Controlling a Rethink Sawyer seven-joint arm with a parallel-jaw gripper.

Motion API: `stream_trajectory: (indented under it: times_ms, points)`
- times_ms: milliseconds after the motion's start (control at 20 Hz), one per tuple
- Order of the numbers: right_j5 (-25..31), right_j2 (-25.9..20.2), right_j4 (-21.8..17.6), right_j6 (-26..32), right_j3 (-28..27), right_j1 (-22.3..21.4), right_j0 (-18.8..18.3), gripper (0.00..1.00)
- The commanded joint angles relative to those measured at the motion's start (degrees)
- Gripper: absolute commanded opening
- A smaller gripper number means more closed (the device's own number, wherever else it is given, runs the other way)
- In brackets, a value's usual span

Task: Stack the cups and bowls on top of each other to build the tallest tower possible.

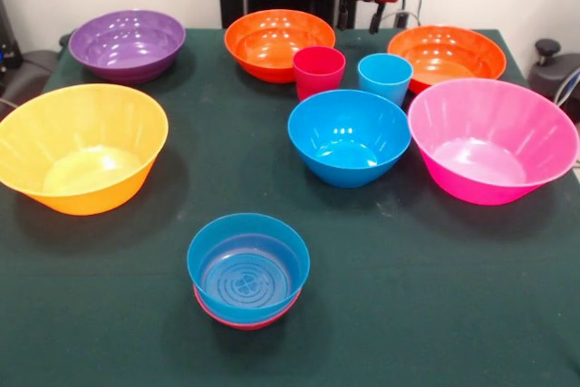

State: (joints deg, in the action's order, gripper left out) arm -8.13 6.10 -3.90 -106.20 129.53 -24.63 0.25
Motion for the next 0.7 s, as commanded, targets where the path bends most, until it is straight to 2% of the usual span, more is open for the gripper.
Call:
stream_trajectory:
  times_ms: [50, 700]
  points:
    - [-1.7, -6.5, -1.1, -8.6, -3.3, 0.8, -1.0, 1.00]
    - [6.9, -9.1, -0.5, -6.8, -1.5, -8.1, -5.2, 1.00]
